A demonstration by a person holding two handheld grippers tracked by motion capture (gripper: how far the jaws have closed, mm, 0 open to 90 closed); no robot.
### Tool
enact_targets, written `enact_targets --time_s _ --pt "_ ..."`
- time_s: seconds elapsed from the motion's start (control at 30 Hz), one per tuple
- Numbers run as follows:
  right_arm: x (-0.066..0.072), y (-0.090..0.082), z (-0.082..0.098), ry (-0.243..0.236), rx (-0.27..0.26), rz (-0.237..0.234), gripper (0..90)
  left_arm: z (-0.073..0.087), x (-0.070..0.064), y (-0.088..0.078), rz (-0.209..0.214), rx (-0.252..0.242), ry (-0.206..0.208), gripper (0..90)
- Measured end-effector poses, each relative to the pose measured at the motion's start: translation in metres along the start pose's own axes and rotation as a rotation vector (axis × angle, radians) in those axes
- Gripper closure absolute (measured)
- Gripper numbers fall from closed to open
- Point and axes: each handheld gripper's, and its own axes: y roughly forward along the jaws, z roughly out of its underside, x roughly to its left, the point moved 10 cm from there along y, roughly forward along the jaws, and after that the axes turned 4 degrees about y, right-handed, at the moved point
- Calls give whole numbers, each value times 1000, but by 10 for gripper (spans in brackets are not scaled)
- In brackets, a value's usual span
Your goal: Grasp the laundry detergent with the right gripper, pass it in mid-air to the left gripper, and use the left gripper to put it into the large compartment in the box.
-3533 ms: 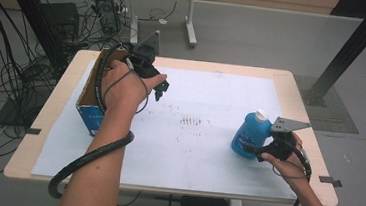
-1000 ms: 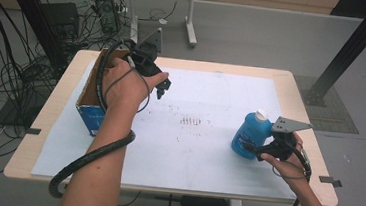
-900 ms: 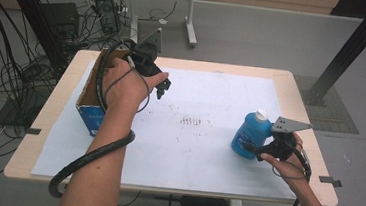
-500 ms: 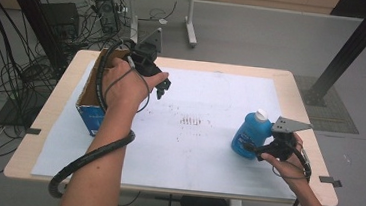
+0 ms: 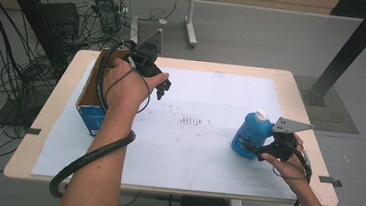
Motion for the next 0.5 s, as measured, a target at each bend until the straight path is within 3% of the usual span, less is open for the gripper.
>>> enact_targets --time_s 0.5 --pt "2 3 0 -10 0 -3 225 3 5 1 -5 4 1 55"
